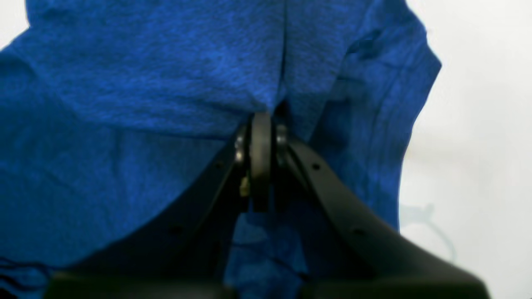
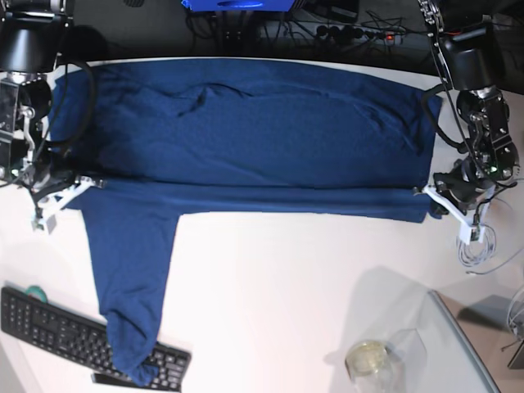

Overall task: Layout the t-shirt on the table in an organized manner, then fold the t-shirt properly
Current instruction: 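Lift both hem corners and fold the hem over toward the collar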

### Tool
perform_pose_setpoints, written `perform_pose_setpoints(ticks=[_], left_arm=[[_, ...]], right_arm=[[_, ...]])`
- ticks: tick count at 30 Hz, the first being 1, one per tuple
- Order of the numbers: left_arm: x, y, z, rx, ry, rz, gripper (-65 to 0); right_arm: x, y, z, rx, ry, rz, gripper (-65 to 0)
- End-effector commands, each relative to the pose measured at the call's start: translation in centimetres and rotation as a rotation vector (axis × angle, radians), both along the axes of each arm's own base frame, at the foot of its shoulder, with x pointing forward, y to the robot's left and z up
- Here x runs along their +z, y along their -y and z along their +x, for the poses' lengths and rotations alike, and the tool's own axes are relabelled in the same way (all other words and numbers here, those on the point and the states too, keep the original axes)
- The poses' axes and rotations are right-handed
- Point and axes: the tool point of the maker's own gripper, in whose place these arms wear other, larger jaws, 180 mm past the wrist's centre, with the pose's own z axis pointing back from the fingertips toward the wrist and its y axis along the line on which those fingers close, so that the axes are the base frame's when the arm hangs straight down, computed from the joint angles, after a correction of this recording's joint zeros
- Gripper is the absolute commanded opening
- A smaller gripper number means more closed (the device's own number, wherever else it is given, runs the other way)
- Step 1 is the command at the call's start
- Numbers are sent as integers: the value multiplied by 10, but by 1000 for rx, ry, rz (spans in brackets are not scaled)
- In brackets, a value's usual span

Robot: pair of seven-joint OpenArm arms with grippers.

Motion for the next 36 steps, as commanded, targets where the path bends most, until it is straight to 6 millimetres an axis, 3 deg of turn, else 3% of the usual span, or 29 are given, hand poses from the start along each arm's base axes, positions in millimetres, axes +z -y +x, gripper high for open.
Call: perform_pose_setpoints(ticks=[1, 11, 21, 31, 36], left_arm=[[18, -8, 13, 3, 53, 18, -650], [11, -7, 4, 1, 36, 17, -650], [25, -7, 2, -17, 67, 51, -650], [12, -7, -17, -21, 26, 56, -650], [18, -4, -20, -36, 40, 72, -650]], right_arm=[[17, 10, 11, -9, 51, -22, -650], [5, -14, -8, -29, 6, 45, -650], [4, -14, -23, -22, -13, 35, -650], [0, -11, -27, -26, -30, 31, -650], [3, 4, -29, -80, -23, 27, -650]])
